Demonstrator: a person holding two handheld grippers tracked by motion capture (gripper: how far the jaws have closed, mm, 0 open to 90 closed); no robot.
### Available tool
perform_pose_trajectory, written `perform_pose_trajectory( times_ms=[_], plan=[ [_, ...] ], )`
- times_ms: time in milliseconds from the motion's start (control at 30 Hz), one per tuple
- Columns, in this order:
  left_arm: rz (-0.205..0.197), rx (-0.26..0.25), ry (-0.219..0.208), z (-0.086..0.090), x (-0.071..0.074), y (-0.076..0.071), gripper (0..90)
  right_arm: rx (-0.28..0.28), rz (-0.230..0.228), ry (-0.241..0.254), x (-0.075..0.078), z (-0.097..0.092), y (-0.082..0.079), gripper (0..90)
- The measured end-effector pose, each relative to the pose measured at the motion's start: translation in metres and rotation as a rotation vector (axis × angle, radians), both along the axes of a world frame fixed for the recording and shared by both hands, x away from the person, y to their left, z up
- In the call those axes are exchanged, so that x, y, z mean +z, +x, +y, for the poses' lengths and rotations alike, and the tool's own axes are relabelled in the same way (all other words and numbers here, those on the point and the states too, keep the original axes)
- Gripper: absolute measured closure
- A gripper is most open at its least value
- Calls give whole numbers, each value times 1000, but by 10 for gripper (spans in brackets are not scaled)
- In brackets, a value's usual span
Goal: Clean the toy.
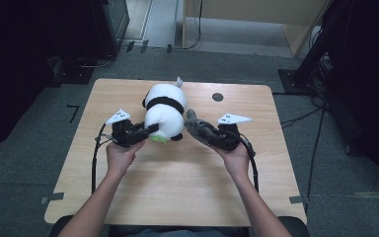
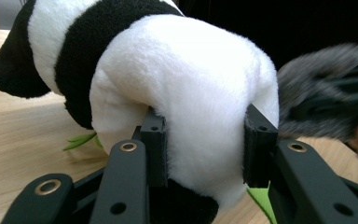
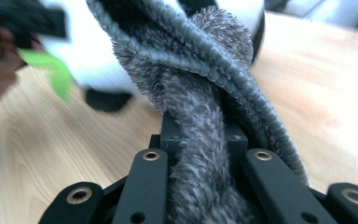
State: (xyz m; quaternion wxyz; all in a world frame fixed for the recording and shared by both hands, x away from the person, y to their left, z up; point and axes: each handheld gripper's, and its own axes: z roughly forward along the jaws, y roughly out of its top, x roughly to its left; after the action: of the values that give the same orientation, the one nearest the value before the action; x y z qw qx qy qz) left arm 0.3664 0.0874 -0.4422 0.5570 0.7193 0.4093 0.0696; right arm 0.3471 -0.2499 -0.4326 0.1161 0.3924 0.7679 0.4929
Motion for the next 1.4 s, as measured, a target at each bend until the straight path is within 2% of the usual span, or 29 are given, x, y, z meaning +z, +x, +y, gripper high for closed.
perform_pose_trajectory(
  times_ms=[200, 333, 433, 667, 800, 900, 1000, 1133, 1267, 1333, 1400],
  plan=[
    [-10, -23, 15, -15, -1, -5, 609, 48, -78, 19, 23, 17, -14, 776],
    [-24, -25, 0, -21, 2, -9, 609, 85, -82, 13, 27, 30, -20, 774],
    [-14, -23, -16, -21, 4, -10, 608, 103, -78, 10, 26, 38, -23, 773],
    [-8, -4, -7, -21, 3, -9, 609, 164, -63, -20, 16, 58, -28, 773],
    [-8, -3, -12, -22, 4, -10, 609, 211, -71, -77, 9, 74, -33, 774],
    [-10, 0, -17, -20, 6, -10, 608, 233, -79, -98, 3, 81, -35, 774],
    [-7, 8, -17, -17, 7, -8, 607, 244, -75, -108, -3, 81, -33, 774],
    [-10, 23, -28, -11, 9, -5, 605, 245, -53, -99, -10, 75, -28, 774],
    [-24, 32, -50, -2, 13, -4, 606, 231, -39, -136, -17, 69, -23, 771],
    [-50, 25, -39, 2, 18, -5, 606, 216, -45, -155, -20, 64, -20, 769],
    [-74, 37, -37, 6, 21, -6, 606, 202, -47, -150, -20, 56, -17, 769]
  ],
)
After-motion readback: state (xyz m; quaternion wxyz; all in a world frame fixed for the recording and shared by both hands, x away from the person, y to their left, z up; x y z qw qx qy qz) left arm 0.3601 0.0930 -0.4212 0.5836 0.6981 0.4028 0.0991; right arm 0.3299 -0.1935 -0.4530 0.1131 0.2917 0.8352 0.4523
